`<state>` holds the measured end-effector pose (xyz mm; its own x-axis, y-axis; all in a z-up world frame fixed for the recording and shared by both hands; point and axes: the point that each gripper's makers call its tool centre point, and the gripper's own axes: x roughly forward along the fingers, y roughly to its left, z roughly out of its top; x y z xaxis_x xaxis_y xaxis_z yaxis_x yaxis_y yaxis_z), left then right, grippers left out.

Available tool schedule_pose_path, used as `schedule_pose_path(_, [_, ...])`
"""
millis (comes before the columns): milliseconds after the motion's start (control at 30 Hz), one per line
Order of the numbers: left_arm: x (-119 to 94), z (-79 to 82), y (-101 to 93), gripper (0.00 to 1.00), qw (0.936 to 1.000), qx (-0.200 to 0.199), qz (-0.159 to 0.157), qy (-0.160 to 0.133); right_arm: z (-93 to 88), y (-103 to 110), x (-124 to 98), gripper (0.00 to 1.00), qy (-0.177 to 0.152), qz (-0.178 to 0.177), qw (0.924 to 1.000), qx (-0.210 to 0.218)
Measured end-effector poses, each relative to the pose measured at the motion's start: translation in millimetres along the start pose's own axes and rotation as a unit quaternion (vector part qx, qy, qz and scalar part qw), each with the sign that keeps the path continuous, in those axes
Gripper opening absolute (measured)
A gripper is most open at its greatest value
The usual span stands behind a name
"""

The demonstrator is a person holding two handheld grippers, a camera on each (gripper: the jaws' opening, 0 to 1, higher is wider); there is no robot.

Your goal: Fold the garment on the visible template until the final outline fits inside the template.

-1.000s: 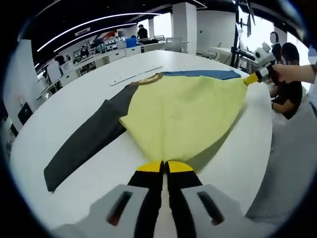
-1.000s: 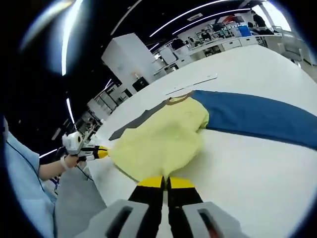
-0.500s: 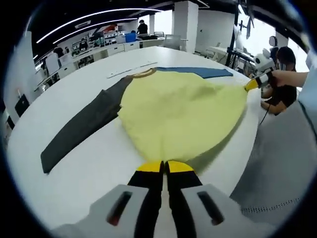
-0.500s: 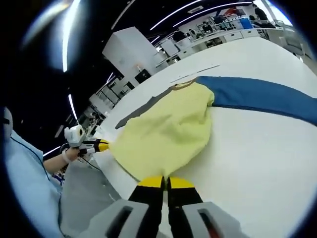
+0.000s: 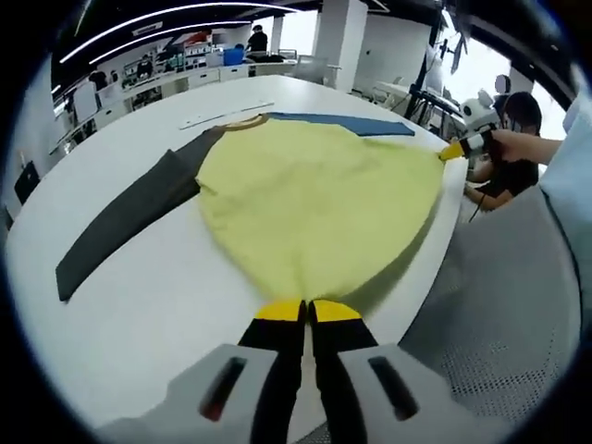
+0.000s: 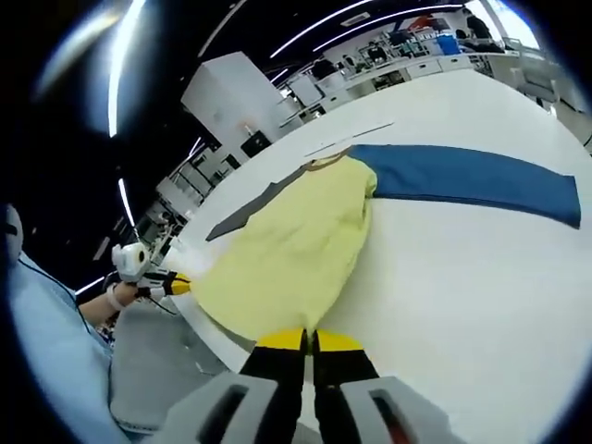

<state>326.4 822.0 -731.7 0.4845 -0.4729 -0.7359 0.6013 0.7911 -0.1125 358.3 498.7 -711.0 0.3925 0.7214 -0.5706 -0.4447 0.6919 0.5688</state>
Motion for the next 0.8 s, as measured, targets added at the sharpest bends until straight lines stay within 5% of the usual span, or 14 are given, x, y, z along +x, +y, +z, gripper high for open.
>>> schedule_pose_path(567, [20.5, -23.8, 3.6, 0.0, 0.9996, -0.009, -0.002, 0.028, -22.3, -18.7, 10.8, 0.0, 0.019, -0.018, 0.9995, 0.016])
schedule_pose_path(800, [19.9, -25.5, 3.4, 0.11, 0.9995, 0.002, 0.002, 0.03, -28.0, -22.9, 13.4, 0.0, 0.023, -0.026, 0.9993, 0.009])
